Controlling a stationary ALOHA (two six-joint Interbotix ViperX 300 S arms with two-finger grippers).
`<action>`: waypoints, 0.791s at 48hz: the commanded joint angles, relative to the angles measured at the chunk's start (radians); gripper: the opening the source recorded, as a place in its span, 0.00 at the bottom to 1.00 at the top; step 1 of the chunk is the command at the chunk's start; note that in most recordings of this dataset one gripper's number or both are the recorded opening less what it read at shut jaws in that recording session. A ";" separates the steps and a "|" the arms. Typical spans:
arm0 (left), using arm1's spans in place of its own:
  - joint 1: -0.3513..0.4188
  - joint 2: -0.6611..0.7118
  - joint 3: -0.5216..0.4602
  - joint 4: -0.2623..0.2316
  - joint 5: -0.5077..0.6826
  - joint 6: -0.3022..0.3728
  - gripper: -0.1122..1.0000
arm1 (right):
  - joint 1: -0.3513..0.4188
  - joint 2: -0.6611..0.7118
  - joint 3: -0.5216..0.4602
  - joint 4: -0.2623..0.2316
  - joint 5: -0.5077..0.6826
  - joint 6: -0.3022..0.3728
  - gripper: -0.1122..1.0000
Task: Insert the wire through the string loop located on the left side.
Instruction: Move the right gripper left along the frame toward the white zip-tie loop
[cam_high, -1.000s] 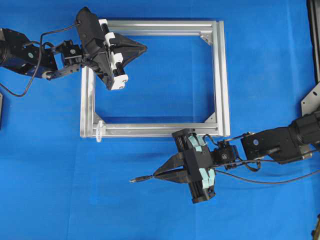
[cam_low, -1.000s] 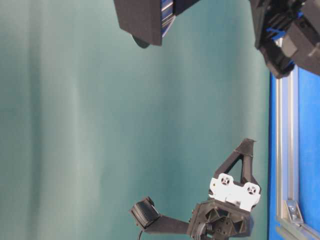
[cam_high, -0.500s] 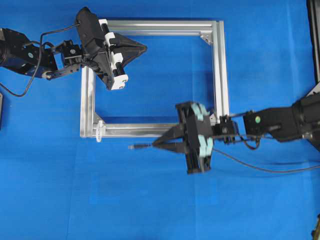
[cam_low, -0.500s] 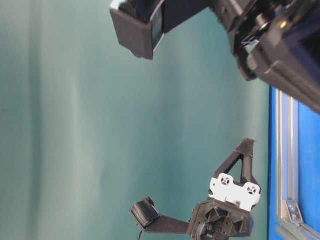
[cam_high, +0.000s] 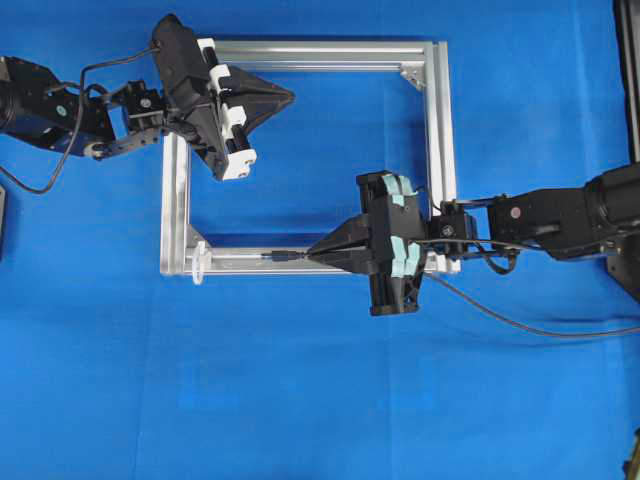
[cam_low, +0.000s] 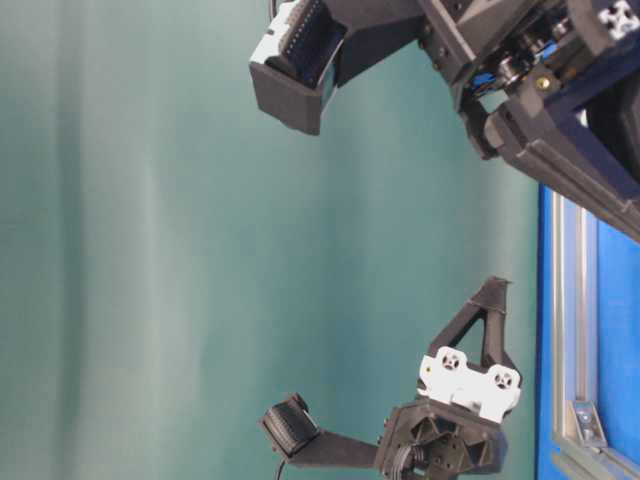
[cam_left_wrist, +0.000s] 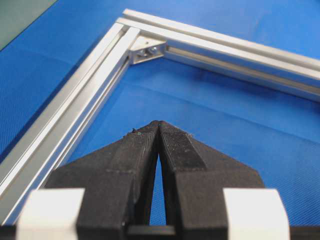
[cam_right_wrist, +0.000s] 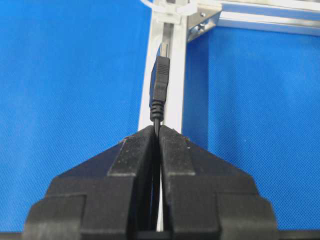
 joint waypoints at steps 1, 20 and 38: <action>0.000 -0.028 -0.017 0.005 -0.005 0.000 0.10 | -0.002 -0.014 -0.031 -0.002 0.002 0.000 0.10; 0.000 -0.028 -0.015 0.005 -0.005 -0.002 0.10 | -0.002 0.077 -0.192 -0.028 0.110 0.000 0.10; -0.003 -0.028 -0.015 0.005 -0.005 -0.002 0.10 | -0.005 0.130 -0.281 -0.038 0.130 -0.002 0.10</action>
